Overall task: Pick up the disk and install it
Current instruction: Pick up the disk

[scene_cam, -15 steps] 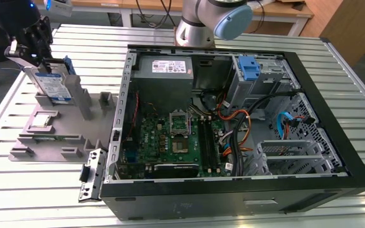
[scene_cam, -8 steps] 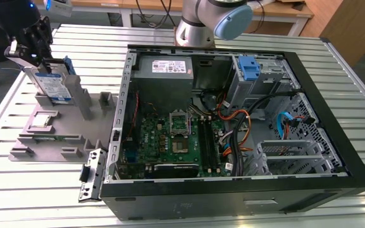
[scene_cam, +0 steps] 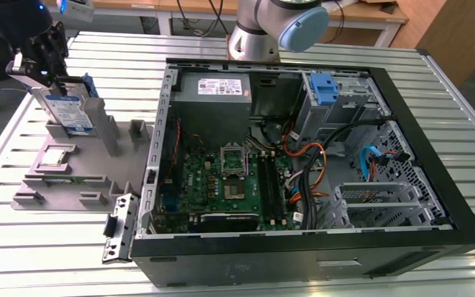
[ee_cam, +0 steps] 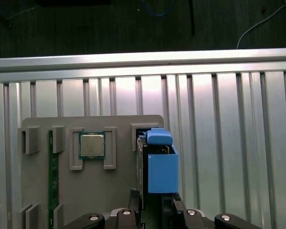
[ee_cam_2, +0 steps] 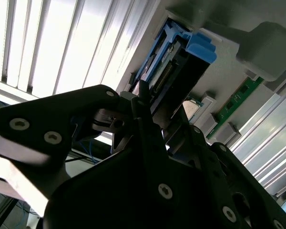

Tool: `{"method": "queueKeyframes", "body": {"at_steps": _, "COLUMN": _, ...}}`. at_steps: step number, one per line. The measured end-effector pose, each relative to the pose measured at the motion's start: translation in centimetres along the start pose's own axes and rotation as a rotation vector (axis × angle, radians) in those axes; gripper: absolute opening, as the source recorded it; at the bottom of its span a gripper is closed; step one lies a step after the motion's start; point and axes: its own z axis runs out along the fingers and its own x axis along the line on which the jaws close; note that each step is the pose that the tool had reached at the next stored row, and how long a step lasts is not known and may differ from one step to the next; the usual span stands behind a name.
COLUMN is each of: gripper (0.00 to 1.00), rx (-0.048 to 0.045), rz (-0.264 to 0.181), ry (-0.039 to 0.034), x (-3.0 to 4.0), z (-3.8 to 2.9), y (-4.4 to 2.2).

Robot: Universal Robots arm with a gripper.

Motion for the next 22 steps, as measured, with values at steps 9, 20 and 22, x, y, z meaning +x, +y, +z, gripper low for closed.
{"method": "queueKeyframes", "body": {"at_steps": 9, "gripper": 0.35, "rx": -0.0011, "rz": -0.022, "ry": 0.0003, "x": 0.0, "z": 0.01, "y": 0.0}}
{"method": "queueKeyframes", "body": {"at_steps": 20, "gripper": 0.35, "rx": -0.0014, "rz": -0.026, "ry": 0.0004, "x": -0.01, "z": -0.07, "y": 0.0}}
{"method": "queueKeyframes", "body": {"at_steps": 22, "gripper": 0.35, "rx": -0.0012, "rz": -0.026, "ry": 0.0003, "x": -0.02, "z": -0.25, "y": 0.0}}
